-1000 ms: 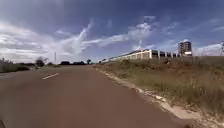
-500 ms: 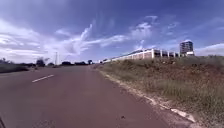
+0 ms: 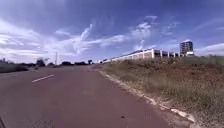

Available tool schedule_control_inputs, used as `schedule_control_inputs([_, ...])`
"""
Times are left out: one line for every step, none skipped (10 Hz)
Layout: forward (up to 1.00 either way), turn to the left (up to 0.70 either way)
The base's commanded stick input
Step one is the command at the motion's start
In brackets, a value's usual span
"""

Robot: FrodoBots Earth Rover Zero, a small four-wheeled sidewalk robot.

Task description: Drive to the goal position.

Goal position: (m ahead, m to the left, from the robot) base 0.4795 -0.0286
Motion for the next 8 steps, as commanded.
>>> schedule_control_inputs([1.00, 0.37])
schedule_control_inputs([1.00, 0.40])
schedule_control_inputs([1.00, 0.40])
schedule_control_inputs([1.00, 0.40])
schedule_control_inputs([1.00, 0.00])
schedule_control_inputs([1.00, 0.00])
schedule_control_inputs([1.00, 0.00])
schedule_control_inputs([1.00, 0.00])
